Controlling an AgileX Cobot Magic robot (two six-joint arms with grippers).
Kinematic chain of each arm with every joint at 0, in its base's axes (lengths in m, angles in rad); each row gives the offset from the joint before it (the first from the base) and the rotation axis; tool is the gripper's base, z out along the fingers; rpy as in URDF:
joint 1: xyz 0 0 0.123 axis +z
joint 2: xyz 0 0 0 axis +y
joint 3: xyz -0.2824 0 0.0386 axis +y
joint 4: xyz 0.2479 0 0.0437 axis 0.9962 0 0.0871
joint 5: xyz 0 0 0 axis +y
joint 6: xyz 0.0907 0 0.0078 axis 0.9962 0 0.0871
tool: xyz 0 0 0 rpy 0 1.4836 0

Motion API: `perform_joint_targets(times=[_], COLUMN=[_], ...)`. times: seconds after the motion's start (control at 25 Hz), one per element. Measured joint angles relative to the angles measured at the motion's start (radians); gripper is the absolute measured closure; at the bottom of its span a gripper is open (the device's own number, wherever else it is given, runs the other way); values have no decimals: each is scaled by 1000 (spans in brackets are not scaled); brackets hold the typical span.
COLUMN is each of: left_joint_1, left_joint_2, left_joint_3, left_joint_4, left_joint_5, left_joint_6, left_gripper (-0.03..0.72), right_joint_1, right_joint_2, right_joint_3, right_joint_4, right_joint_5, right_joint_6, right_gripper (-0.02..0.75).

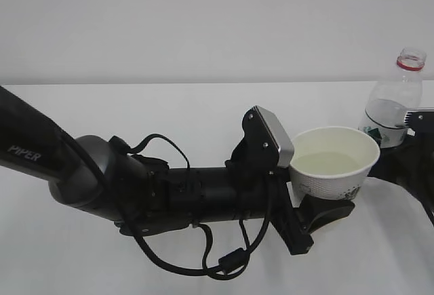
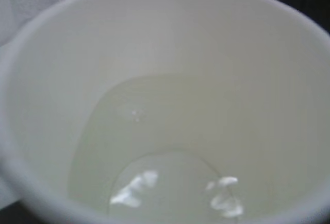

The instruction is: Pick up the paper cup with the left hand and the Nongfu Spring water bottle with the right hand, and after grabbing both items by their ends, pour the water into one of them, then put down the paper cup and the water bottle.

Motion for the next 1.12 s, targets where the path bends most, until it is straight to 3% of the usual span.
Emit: perform_joint_targets(times=[0.44, 0.84, 1.12], left_joint_1=[0, 2, 67], left_joint_2=[0, 0, 0], left_joint_3=[0, 0, 0], left_joint_4=[-11, -114, -141], left_joint_5=[0, 0, 0], left_joint_6=[0, 66, 70], left_gripper=[189, 189, 189], right_joint_1=[0, 0, 0], right_joint_2=[-85, -227, -295], right_joint_3=[84, 182, 210], right_joint_4=[-5, 0, 0], right_joint_5=[0, -2, -6], right_joint_6=[0, 0, -44], right_gripper=[78, 79, 80])
